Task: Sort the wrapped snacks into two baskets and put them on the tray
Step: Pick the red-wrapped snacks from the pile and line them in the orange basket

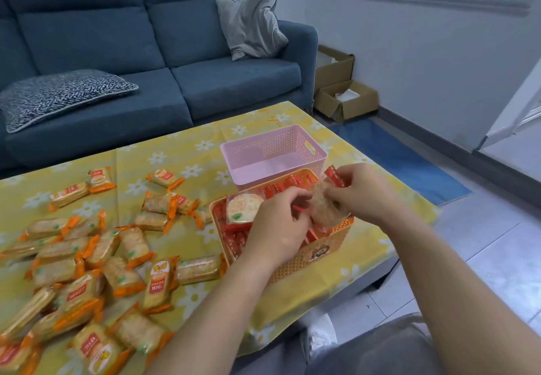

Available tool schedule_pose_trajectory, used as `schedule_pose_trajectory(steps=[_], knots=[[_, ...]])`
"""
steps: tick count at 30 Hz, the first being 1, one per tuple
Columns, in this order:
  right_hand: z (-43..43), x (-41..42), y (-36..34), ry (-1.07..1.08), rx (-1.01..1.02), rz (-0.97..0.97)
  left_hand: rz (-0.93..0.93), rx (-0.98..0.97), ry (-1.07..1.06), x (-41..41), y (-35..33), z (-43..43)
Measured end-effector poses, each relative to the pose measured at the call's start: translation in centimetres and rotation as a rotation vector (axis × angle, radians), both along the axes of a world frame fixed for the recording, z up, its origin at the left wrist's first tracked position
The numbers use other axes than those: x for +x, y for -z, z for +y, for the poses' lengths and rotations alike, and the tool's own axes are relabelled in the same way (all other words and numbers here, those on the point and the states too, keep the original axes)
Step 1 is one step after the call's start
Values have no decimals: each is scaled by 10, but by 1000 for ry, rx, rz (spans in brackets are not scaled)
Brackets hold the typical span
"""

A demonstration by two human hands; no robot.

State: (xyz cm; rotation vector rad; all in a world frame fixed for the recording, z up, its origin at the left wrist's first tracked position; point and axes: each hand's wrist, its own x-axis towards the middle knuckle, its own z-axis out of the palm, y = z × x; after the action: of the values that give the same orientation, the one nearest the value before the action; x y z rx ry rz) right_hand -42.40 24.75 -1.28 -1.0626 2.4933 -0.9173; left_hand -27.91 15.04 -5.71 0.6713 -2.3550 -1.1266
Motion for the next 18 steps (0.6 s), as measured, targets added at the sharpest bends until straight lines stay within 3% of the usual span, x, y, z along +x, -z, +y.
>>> schedule_pose_trajectory(steps=[5, 8, 11, 15, 18], knots=[[-11, 0, 10, 13, 42, 113, -346, -419, 49, 7, 16, -4], [-23, 4, 19, -46, 178, 178, -256, -445, -29, 8, 8, -5], [-37, 15, 37, -102, 348, 277, -161, -543, -343, 12, -3, -20], [-46, 17, 47, -126, 404, 216, -549, -453, -428, 22, 1, -41], [-41, 12, 40, -124, 387, 107, -526, -316, -429, 25, 6, -47]])
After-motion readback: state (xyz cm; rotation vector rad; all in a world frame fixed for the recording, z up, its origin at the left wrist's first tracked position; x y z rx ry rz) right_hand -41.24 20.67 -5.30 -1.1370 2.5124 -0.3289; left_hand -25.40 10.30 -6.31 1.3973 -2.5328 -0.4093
